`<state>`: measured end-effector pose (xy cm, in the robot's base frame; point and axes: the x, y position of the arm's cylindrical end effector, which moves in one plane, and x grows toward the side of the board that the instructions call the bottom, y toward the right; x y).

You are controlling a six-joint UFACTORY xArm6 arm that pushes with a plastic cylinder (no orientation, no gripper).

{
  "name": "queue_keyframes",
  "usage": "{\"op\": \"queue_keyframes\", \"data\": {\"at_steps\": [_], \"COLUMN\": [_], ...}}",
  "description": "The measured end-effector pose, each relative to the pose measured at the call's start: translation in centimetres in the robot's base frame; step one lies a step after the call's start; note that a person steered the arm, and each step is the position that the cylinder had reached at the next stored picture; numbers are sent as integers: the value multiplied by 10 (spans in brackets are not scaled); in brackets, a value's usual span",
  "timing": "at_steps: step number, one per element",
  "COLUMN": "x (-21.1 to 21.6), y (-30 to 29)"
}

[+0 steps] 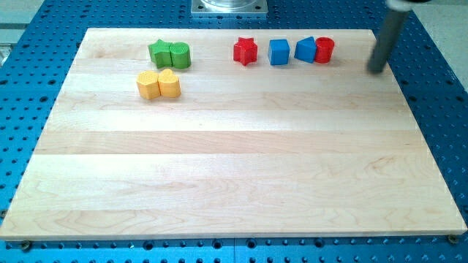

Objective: Push the red circle vertically below the blue cube

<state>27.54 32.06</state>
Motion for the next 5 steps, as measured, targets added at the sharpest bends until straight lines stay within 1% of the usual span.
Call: {"op": "queue_keyframes", "data": {"at_steps": [1, 2, 3, 4, 5], "x": [-69, -61, -30, -6, -2], "y": [18, -36, -93, -108, -69]}}
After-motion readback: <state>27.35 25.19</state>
